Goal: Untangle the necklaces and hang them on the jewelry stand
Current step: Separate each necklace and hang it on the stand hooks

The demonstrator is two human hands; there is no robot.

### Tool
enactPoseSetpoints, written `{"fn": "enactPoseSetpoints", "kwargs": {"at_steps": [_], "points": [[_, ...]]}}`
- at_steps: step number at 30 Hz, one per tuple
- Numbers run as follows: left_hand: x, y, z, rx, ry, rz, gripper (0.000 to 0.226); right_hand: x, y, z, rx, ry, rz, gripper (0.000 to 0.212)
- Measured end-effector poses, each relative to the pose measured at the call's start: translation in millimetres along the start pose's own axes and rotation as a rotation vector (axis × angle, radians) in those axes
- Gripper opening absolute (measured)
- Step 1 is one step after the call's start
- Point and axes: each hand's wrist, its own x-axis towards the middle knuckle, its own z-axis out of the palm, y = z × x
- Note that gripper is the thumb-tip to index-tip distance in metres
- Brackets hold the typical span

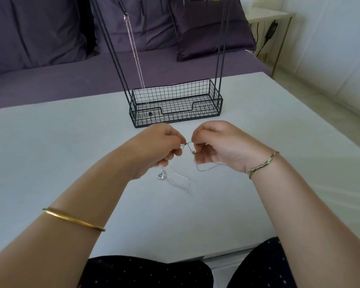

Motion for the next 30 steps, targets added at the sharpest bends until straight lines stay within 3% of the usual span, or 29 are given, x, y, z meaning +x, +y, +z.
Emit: {"fn": "enactPoseSetpoints", "kwargs": {"at_steps": [12,30], "points": [[-7.3,3.1,-3.8,0.071,0.081,0.092,0.002,-11.8,-9.3,0.2,-0.005,0.052,-0.055,0.013],[-17.0,9.7,-4.3,-0.044,0.109,0.138,0.013,-23.2,-11.8,3.8,-0.251,0.143,-0.422,0.016]]}}
